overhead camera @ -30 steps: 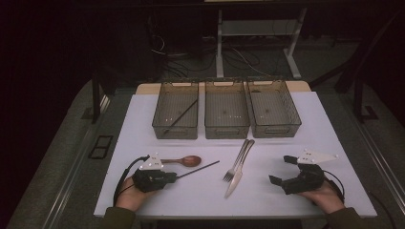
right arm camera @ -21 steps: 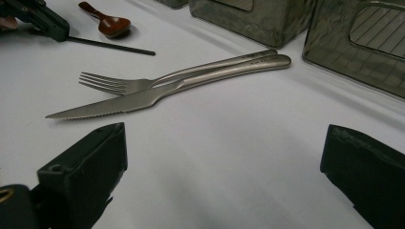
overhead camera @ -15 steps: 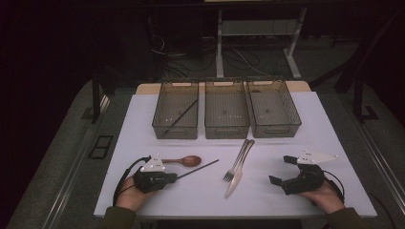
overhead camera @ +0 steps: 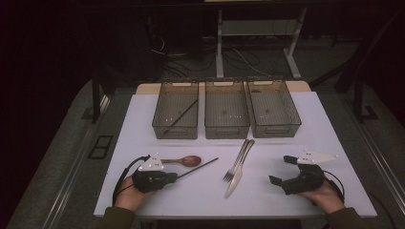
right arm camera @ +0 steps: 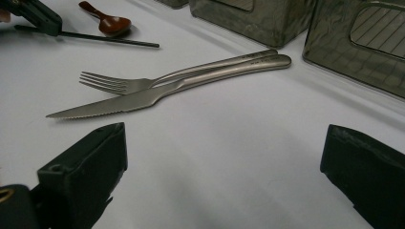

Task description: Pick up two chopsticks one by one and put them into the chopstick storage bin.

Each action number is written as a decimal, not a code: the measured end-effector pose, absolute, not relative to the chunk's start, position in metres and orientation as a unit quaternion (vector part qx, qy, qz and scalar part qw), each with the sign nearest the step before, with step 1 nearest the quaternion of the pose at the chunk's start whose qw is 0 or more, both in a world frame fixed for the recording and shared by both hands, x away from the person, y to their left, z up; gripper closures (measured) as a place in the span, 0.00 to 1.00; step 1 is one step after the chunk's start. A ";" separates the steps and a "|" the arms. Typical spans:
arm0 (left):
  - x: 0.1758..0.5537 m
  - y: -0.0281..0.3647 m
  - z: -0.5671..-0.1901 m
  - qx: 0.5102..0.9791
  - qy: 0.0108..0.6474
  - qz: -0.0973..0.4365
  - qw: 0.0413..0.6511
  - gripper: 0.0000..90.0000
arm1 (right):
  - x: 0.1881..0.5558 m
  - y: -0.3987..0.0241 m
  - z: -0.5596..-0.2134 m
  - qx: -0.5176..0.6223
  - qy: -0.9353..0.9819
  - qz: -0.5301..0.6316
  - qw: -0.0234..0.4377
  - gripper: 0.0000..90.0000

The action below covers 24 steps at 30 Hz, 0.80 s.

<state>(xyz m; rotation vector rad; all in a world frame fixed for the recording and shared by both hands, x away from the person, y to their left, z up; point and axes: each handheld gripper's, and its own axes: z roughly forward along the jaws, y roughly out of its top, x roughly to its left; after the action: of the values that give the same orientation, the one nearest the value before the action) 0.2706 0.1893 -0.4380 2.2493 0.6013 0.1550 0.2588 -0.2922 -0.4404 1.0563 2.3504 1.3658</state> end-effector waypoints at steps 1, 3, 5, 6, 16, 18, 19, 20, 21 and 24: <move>0.270 0.189 -0.437 0.885 0.239 0.060 0.396 0.94 | 0.259 -0.292 -0.441 0.360 0.801 0.465 0.112 0.02; 0.270 0.188 -0.435 0.883 0.243 0.057 0.398 0.94 | 0.259 -0.292 -0.441 0.359 0.801 0.465 0.113 0.02; 0.270 0.187 -0.432 0.881 0.245 0.056 0.400 0.94 | 0.259 -0.292 -0.440 0.360 0.801 0.465 0.112 0.02; 0.269 0.187 -0.431 0.879 0.247 0.055 0.404 0.94 | 0.259 -0.292 -0.440 0.361 0.800 0.465 0.112 0.02; 0.269 0.185 -0.416 0.871 0.263 0.054 0.411 0.94 | 0.262 -0.292 -0.442 0.365 0.798 0.466 0.108 0.02; 0.269 0.184 -0.413 0.868 0.269 0.054 0.414 0.94 | 0.263 -0.292 -0.443 0.367 0.797 0.468 0.107 0.02; 0.270 0.184 -0.411 0.868 0.269 0.054 0.414 0.94 | 0.264 -0.292 -0.444 0.367 0.797 0.468 0.105 0.02; 0.270 0.184 -0.410 0.867 0.269 0.055 0.416 0.94 | 0.264 -0.291 -0.445 0.366 0.799 0.465 0.105 0.02; 0.271 0.184 -0.408 0.867 0.268 0.055 0.416 0.94 | 0.265 -0.290 -0.446 0.365 0.801 0.464 0.104 0.02; 0.271 0.182 -0.404 0.863 0.275 0.056 0.421 0.94 | 0.265 -0.290 -0.446 0.365 0.801 0.463 0.103 0.02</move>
<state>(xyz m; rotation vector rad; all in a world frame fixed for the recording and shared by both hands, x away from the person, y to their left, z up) 0.2712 0.1822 -0.4044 2.1617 0.6890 0.1401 0.2653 -0.2901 -0.4458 1.0776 2.3637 1.3655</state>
